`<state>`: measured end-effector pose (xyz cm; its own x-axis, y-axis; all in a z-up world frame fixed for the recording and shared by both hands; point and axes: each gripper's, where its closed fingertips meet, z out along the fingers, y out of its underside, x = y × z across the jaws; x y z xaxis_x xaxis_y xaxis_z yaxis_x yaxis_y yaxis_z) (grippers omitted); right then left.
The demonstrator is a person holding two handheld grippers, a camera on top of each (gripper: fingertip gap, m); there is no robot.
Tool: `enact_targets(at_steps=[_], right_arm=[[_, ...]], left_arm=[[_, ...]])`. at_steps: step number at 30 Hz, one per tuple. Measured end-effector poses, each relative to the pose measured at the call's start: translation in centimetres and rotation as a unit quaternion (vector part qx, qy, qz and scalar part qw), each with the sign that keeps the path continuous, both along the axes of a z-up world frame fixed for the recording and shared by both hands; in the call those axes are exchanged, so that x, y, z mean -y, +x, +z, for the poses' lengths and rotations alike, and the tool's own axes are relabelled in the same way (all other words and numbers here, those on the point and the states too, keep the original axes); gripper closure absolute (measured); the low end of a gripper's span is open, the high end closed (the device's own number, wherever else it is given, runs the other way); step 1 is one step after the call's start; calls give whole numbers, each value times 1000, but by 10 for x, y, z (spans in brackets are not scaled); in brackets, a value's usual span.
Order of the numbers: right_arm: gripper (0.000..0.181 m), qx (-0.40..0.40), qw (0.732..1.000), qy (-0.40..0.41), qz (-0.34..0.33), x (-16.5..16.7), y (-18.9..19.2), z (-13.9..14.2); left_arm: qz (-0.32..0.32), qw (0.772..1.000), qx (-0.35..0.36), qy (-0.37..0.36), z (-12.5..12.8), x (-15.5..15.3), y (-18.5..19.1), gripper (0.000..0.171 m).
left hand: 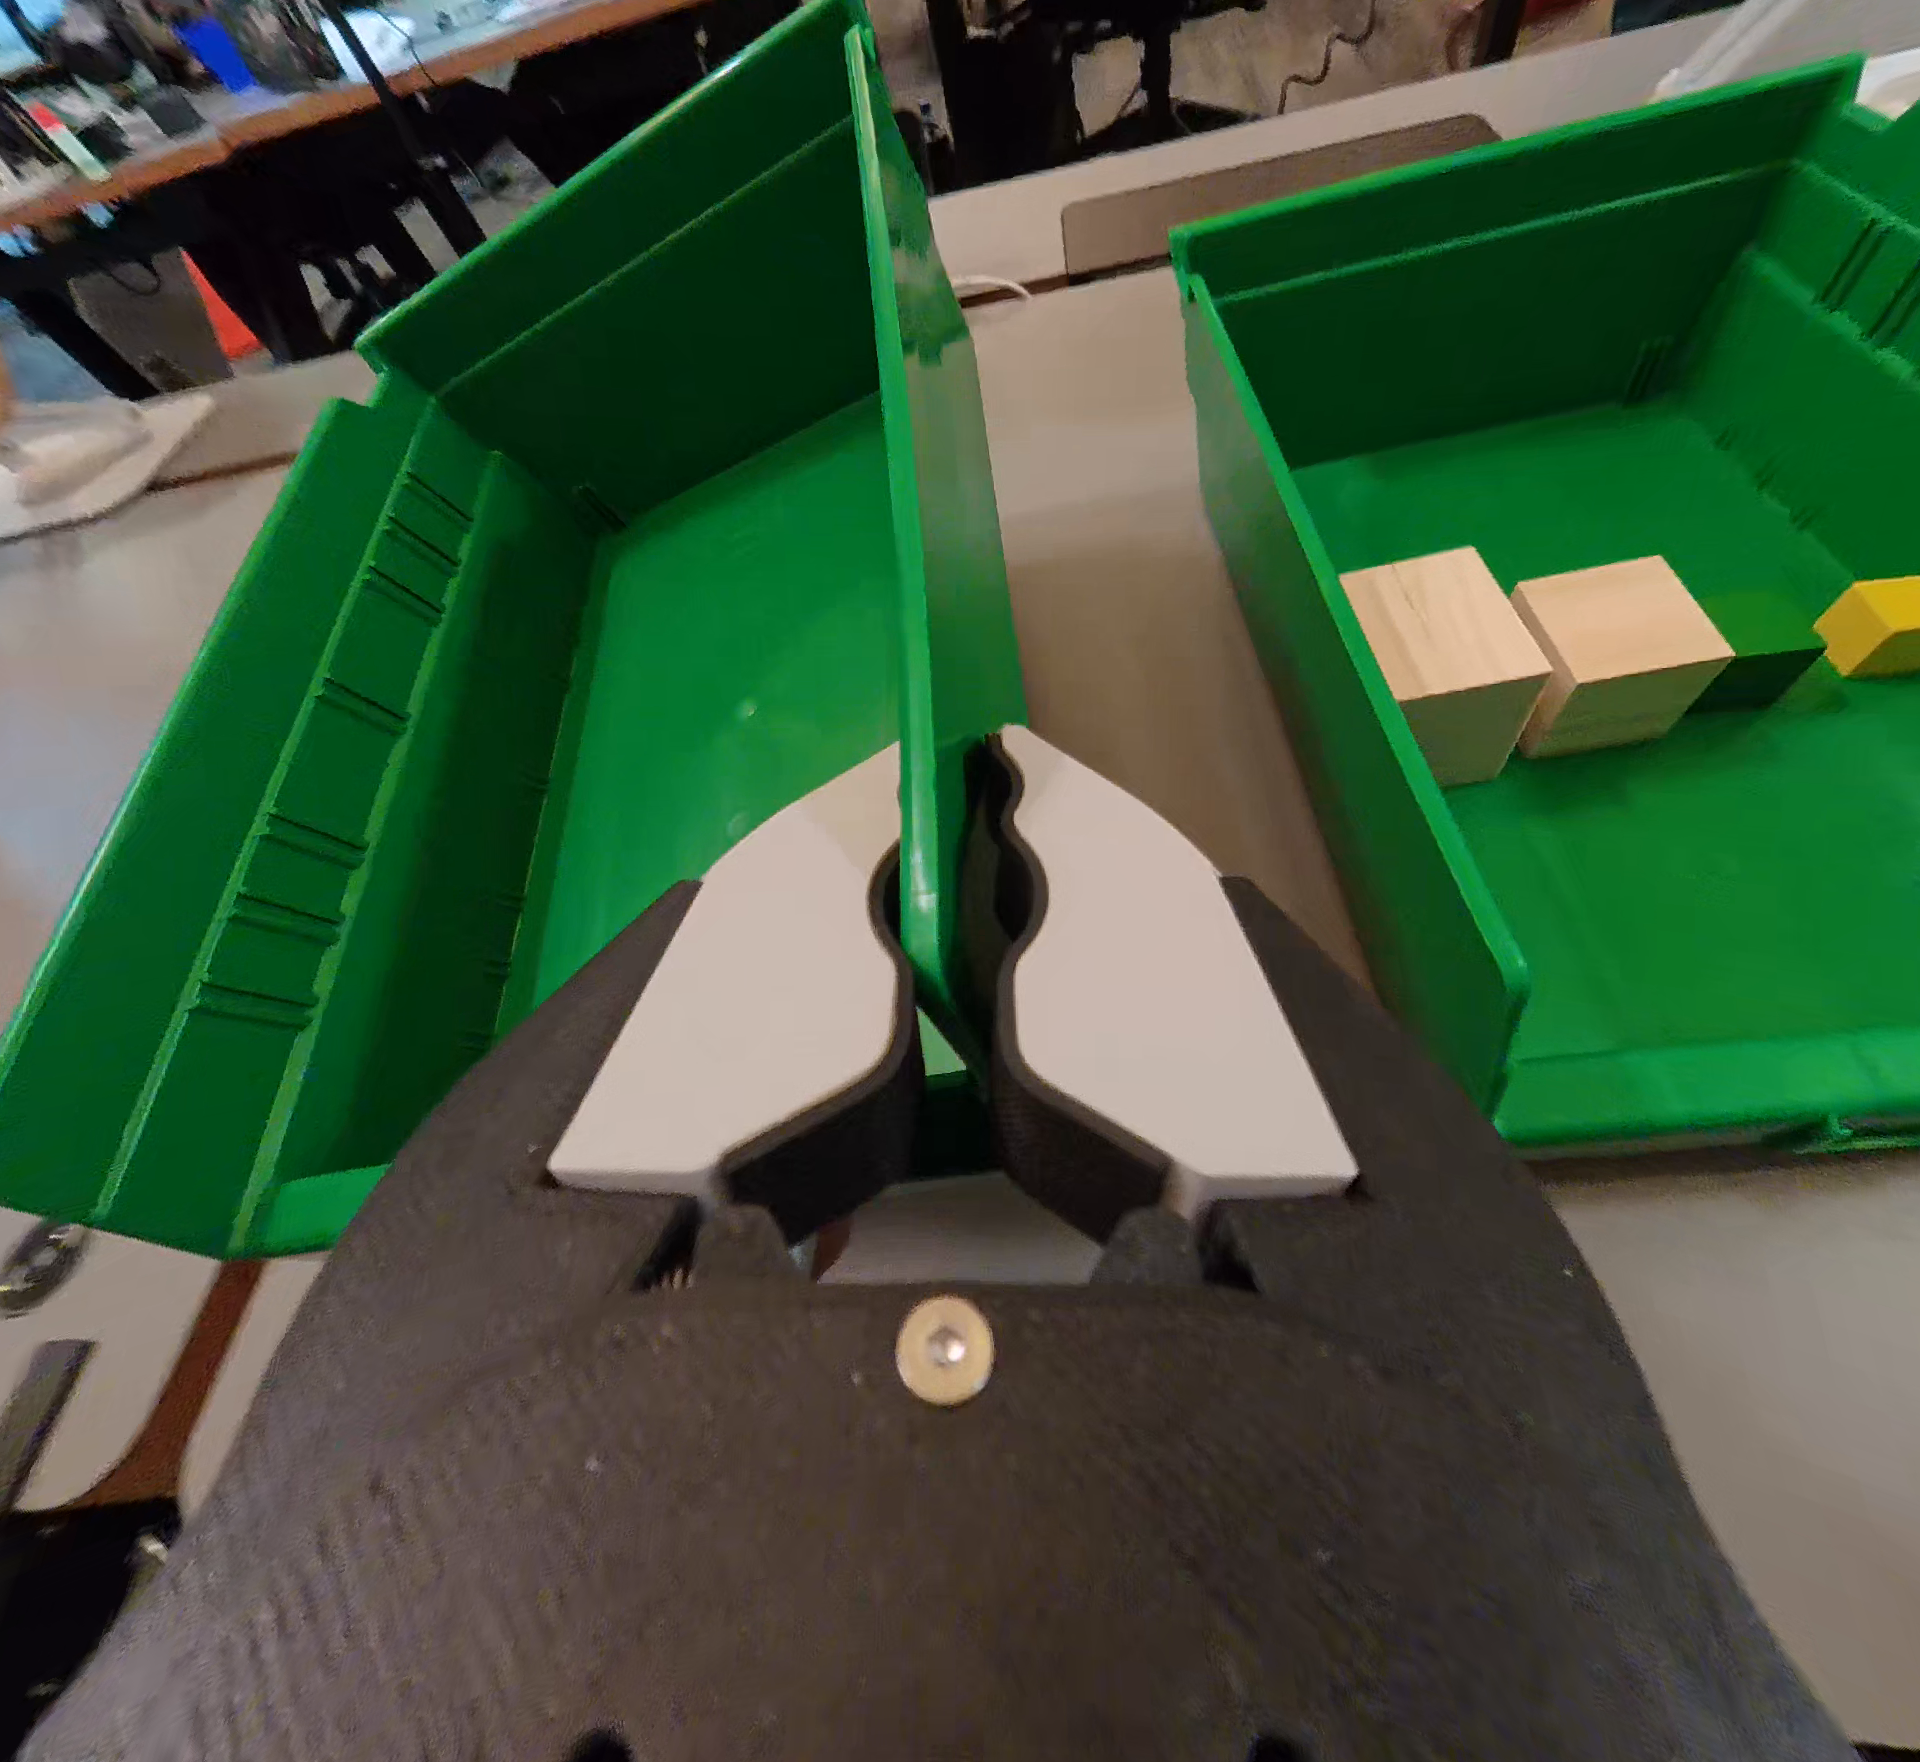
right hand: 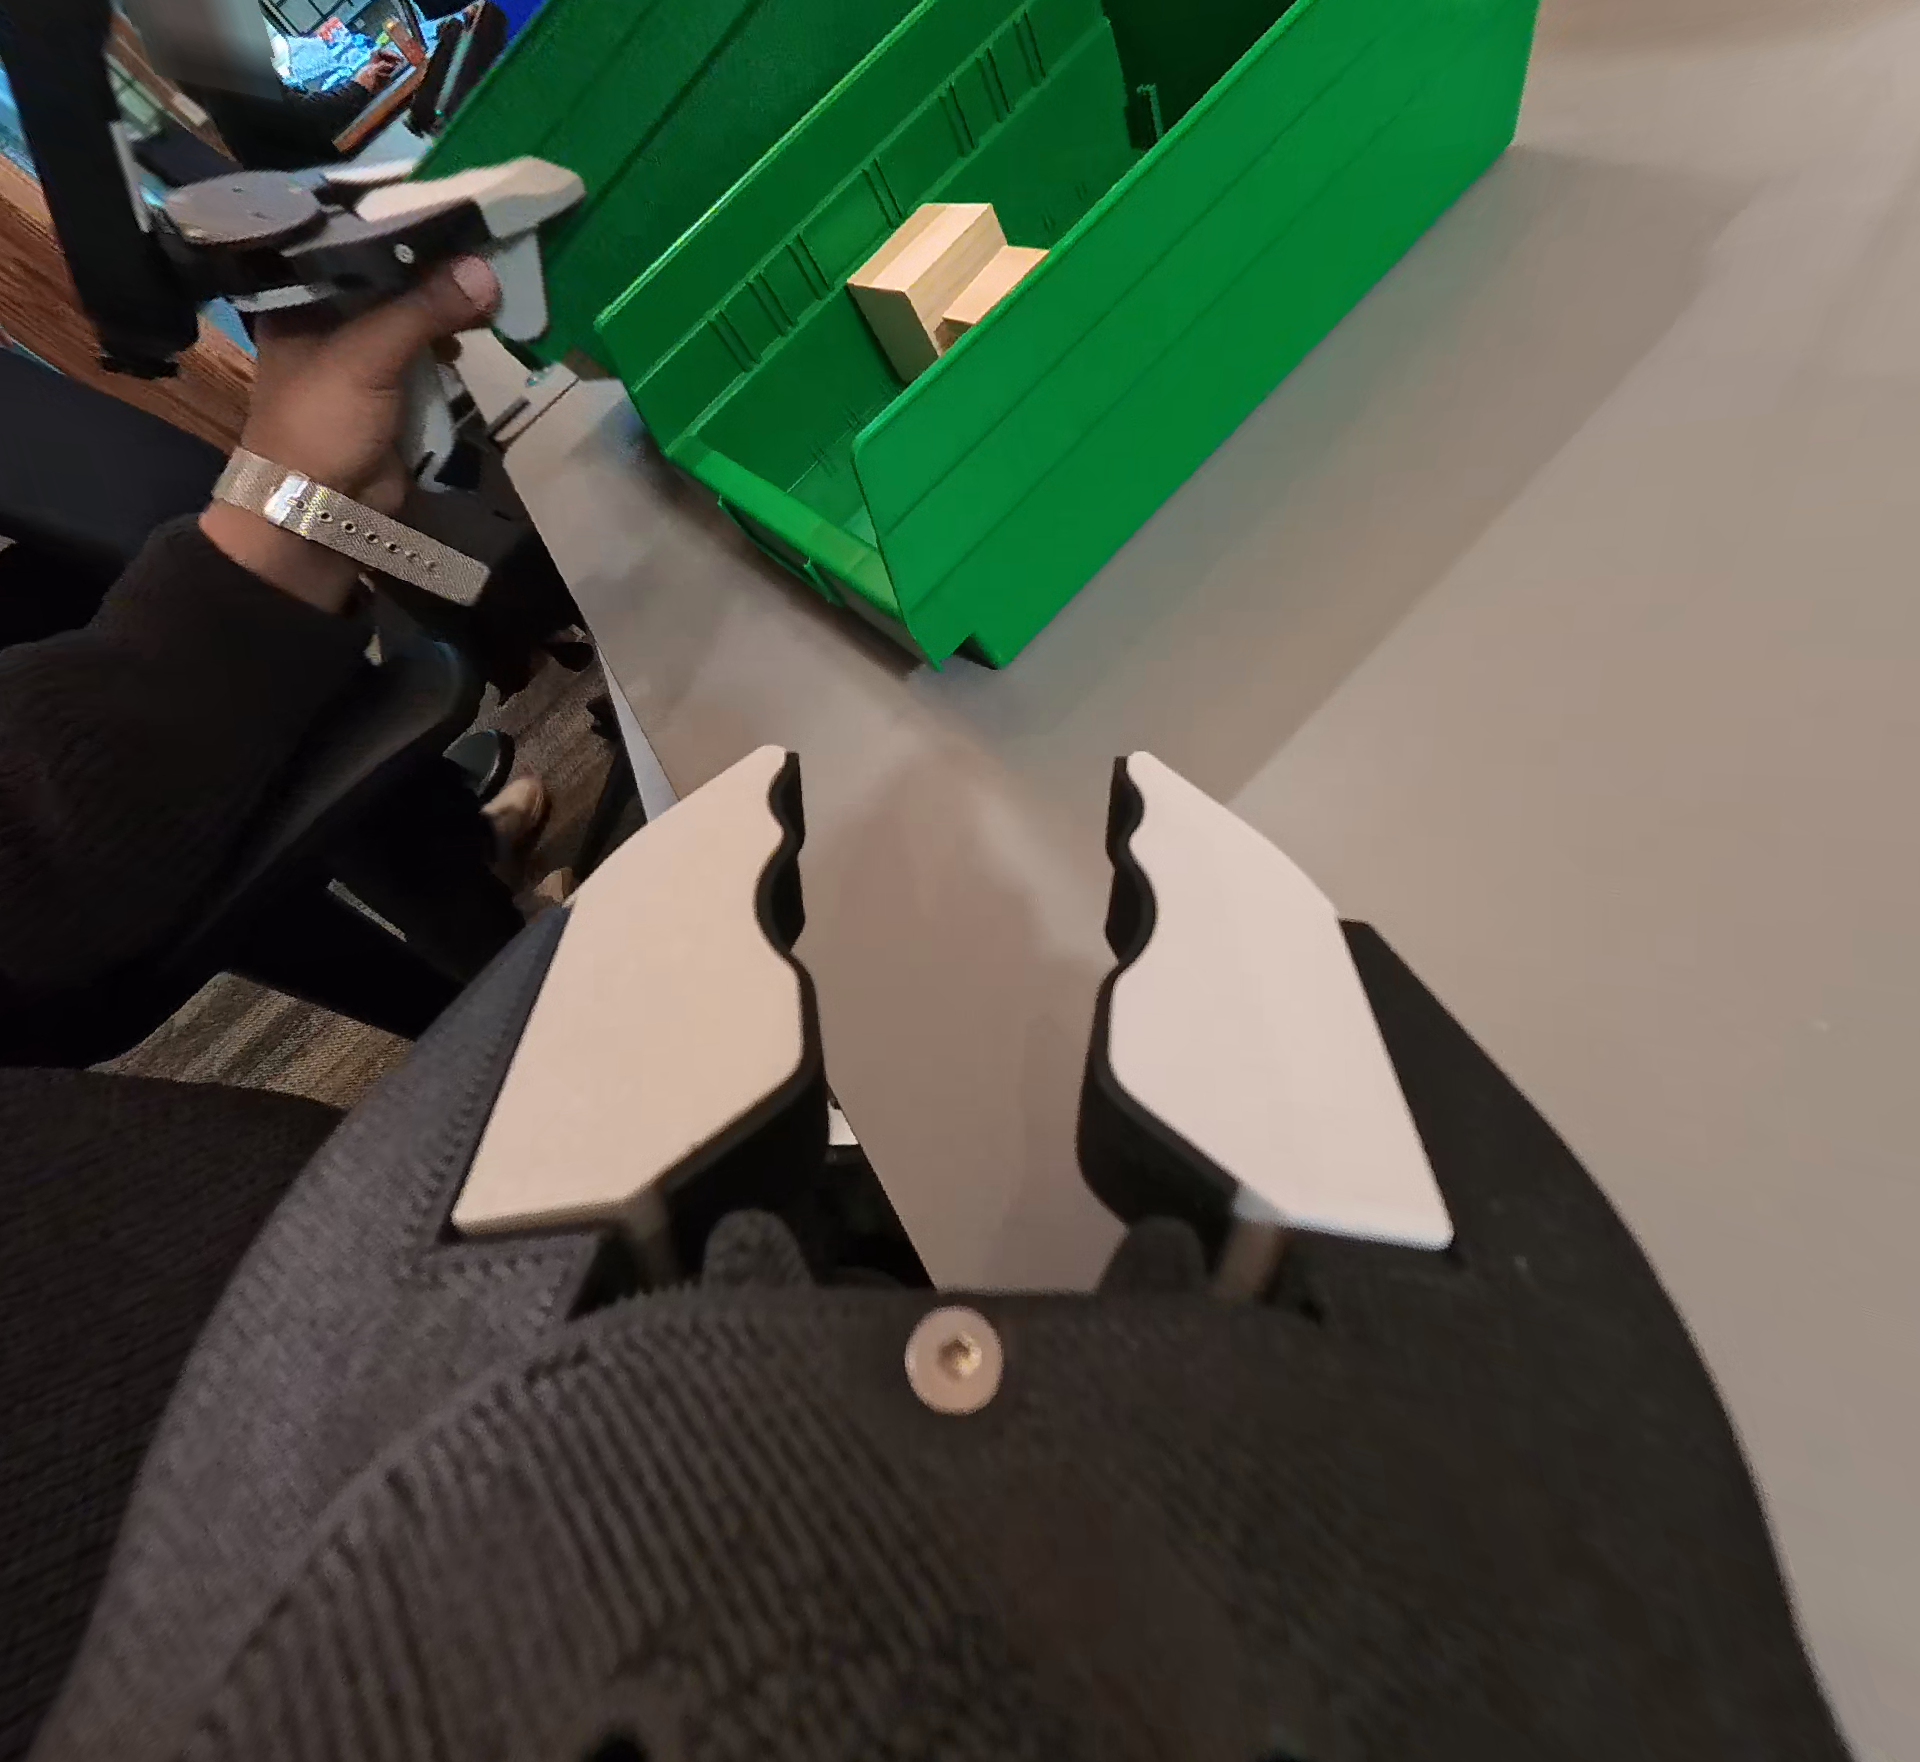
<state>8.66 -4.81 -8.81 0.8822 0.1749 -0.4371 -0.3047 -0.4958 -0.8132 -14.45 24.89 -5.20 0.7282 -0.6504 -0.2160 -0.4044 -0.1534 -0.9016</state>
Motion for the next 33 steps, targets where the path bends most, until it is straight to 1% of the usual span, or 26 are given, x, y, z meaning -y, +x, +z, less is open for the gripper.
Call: enact_targets(at_steps=[5,9,13,15,18,22,25,29,33], right_arm=[[124,-9,1000,-4,-10,0,5,-2],[124,-26,999,-3,-26,7,12,0],[124,-33,998,3,-56,19,29,4],[124,-38,996,10,-77,28,40,7],[124,-44,992,21,-113,47,59,12],[125,-58,983,44,-167,76,81,22],[125,-77,972,75,-207,99,92,36],[124,-53,956,95,-272,134,108,46],[124,-47,935,121,-331,169,128,55]], left_arm=[[11,998,-18,56,39,8,-3,163],[-12,998,8,61,79,31,15,163],[-75,995,31,55,113,74,54,163],[-119,991,37,58,126,103,79,163],[-191,978,41,65,139,153,122,163],[-295,952,50,54,142,222,184,164],[-364,929,56,28,133,268,233,164],[-422,905,48,1,109,321,295,164],[-459,888,24,-14,77,364,346,164]])
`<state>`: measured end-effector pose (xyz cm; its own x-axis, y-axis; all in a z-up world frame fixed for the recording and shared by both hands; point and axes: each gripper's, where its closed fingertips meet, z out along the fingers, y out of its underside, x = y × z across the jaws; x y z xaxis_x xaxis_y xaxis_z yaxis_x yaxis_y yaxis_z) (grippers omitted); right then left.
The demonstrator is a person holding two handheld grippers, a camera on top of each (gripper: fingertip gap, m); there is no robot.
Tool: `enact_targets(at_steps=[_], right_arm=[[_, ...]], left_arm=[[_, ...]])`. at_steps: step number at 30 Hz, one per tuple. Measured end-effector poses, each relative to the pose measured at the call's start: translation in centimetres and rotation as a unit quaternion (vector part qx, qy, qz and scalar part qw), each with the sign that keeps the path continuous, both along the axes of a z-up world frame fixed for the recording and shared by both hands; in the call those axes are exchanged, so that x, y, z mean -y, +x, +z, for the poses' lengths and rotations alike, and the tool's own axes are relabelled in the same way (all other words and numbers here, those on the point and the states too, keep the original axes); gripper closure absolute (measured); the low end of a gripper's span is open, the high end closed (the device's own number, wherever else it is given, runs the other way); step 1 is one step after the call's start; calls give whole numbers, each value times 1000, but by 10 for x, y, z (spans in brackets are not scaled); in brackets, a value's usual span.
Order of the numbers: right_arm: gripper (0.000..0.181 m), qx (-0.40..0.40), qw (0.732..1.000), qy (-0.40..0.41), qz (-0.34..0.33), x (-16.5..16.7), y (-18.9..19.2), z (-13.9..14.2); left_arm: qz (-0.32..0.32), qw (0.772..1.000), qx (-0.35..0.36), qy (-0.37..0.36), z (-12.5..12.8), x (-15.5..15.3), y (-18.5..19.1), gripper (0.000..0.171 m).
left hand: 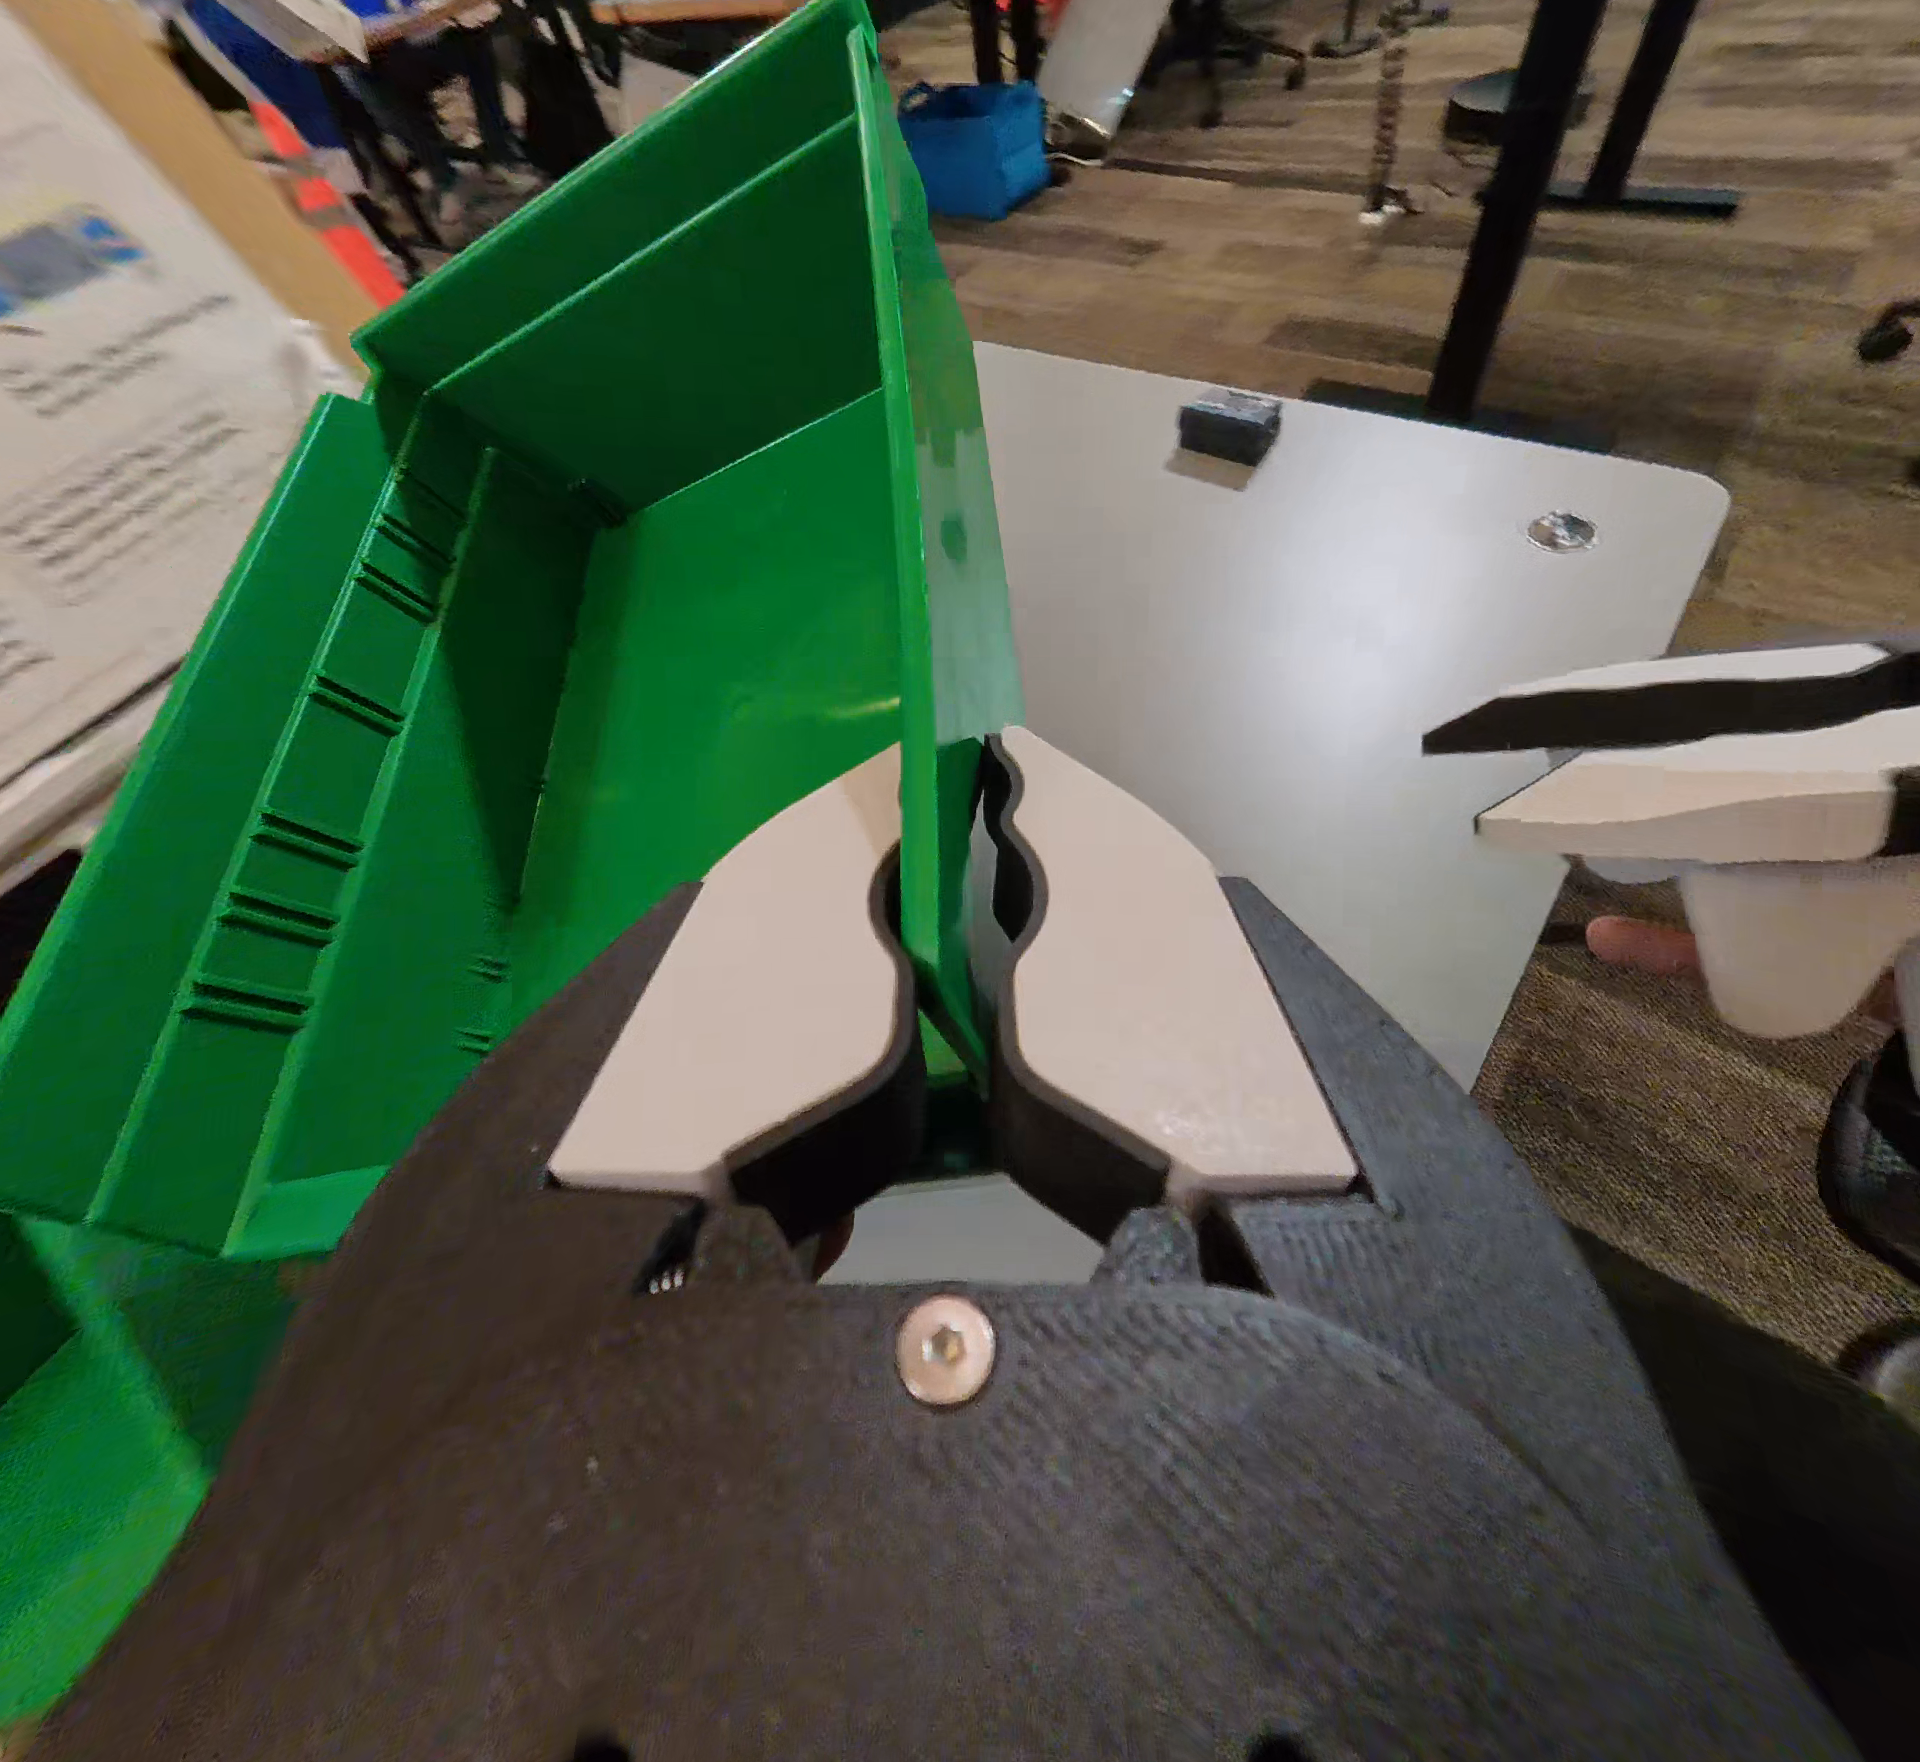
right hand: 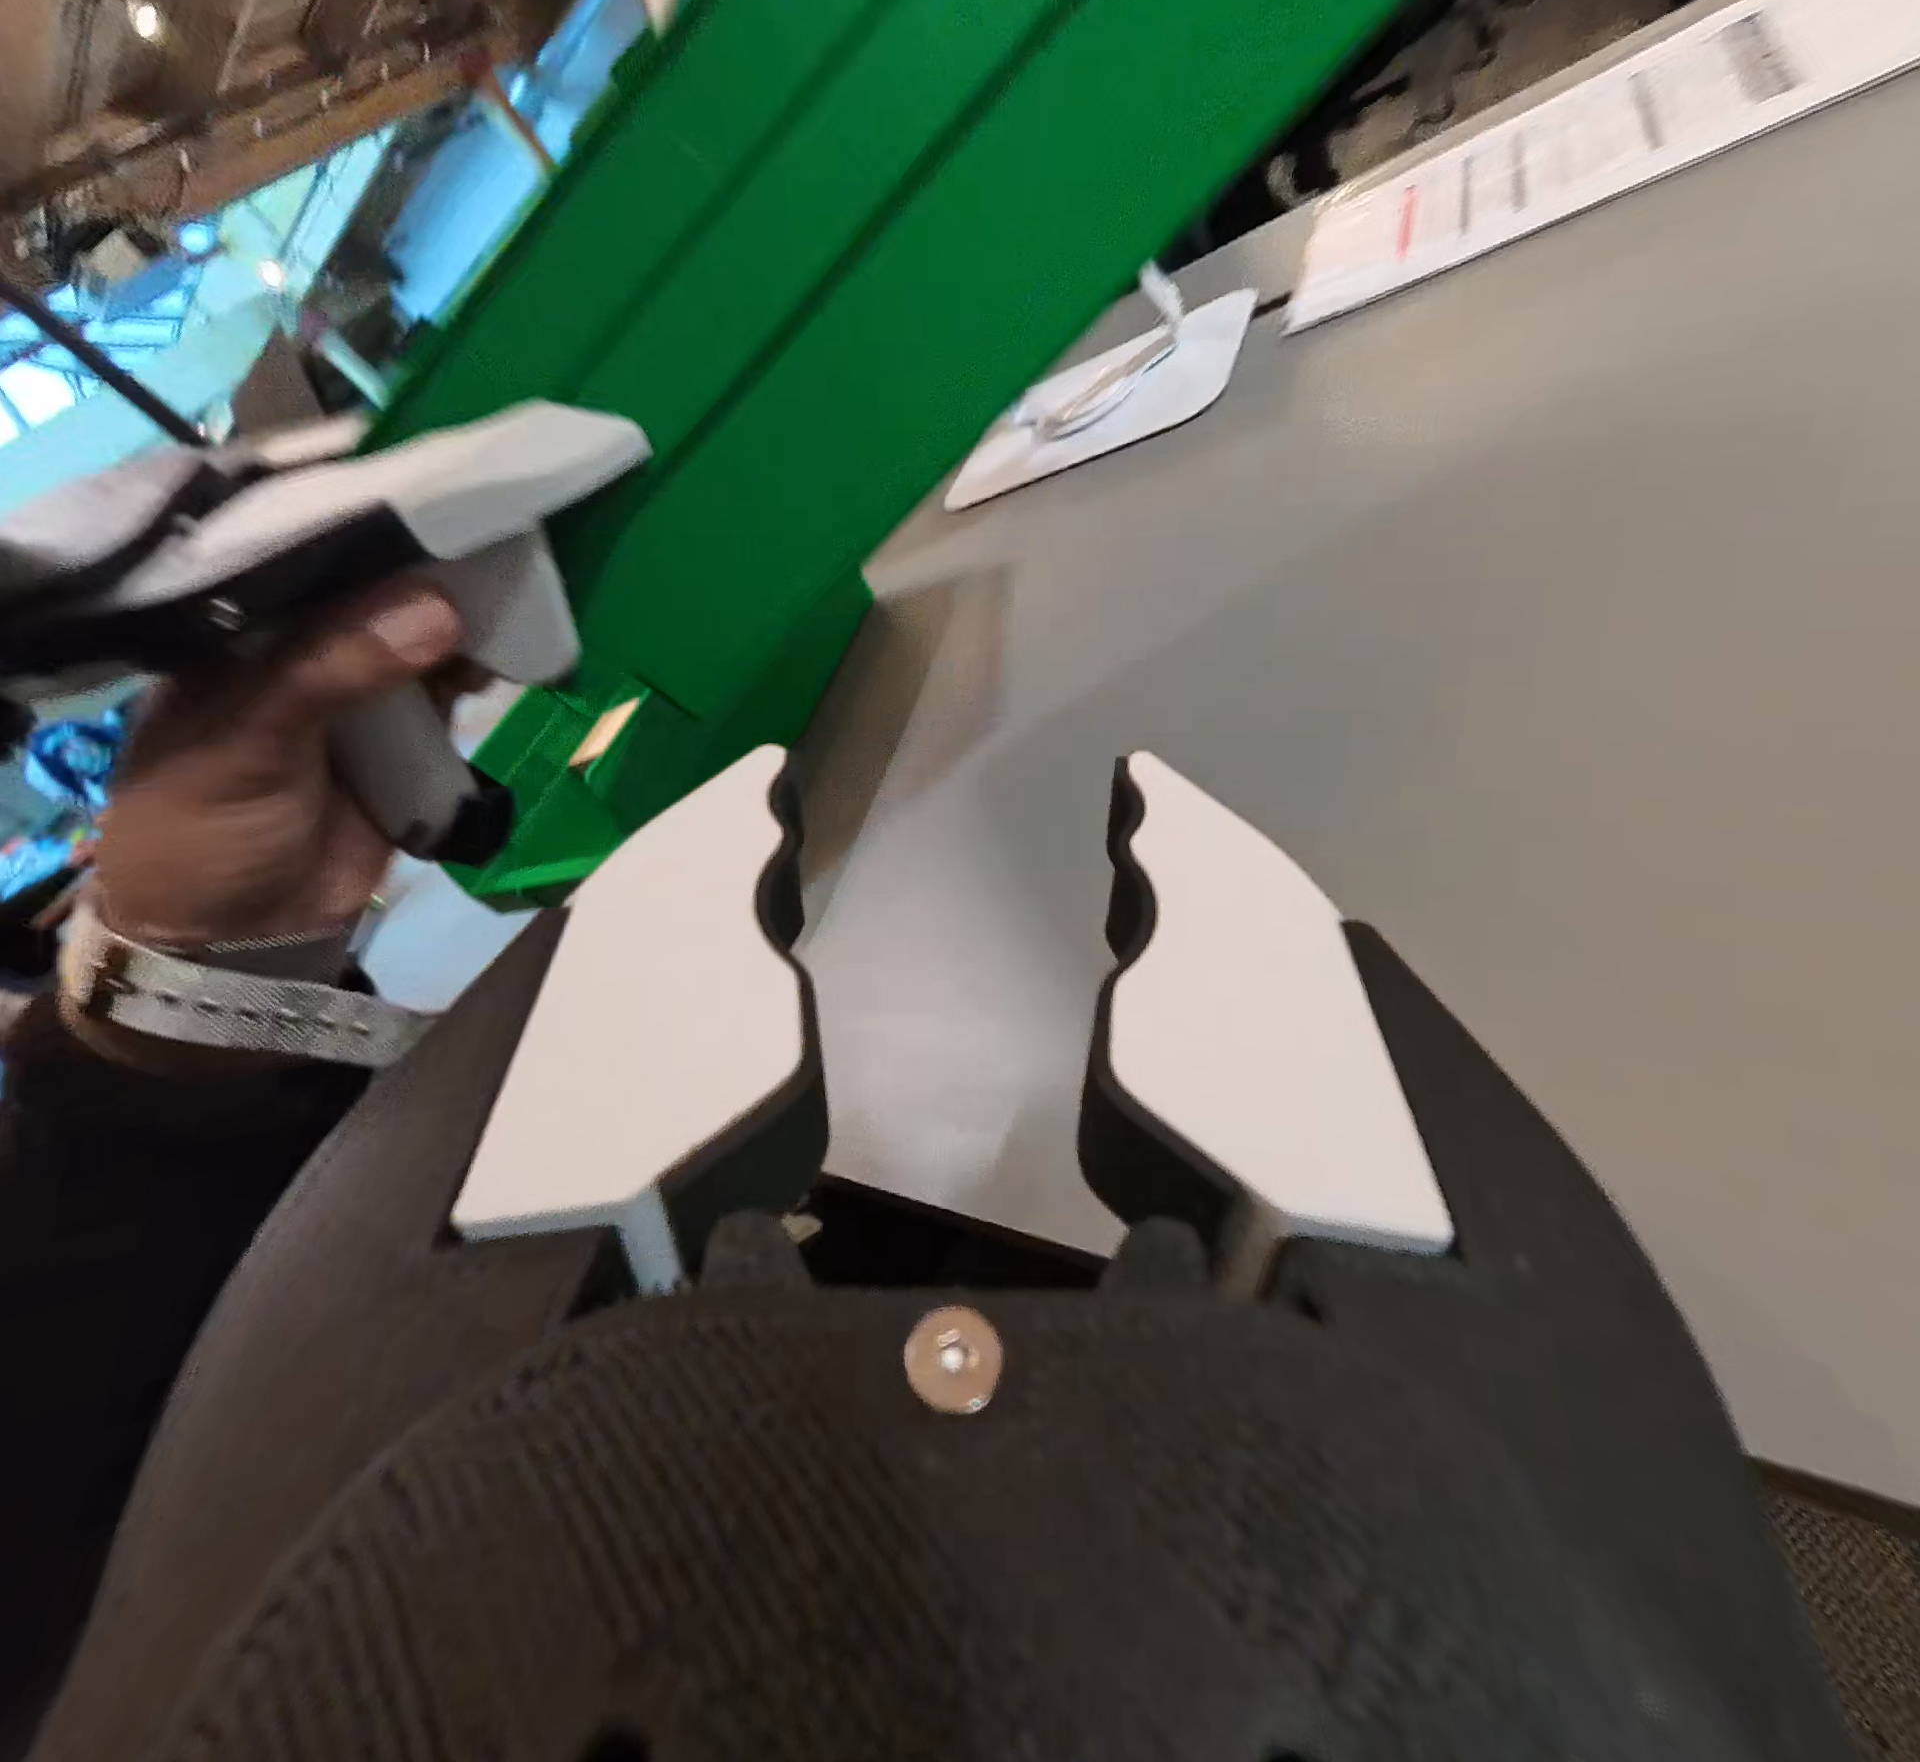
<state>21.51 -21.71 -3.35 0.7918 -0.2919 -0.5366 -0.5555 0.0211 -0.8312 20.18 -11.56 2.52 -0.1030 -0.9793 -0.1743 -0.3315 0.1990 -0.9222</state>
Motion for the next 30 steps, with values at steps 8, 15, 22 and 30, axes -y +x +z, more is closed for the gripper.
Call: enact_targets(at_steps=[8,15,22,30], right_arm=[[123,-75,991,89,-72,39,37,6],[123,-66,995,58,-52,29,32,-4],[123,-81,994,52,-46,25,31,-12],[121,-80,994,37,-57,27,39,-23]], left_arm=[[-39,996,-70,-35,-76,46,48,164],[-23,997,-67,21,-108,53,58,164],[-26,994,-77,67,-138,68,65,165],[-39,997,-66,9,-134,74,61,163]])
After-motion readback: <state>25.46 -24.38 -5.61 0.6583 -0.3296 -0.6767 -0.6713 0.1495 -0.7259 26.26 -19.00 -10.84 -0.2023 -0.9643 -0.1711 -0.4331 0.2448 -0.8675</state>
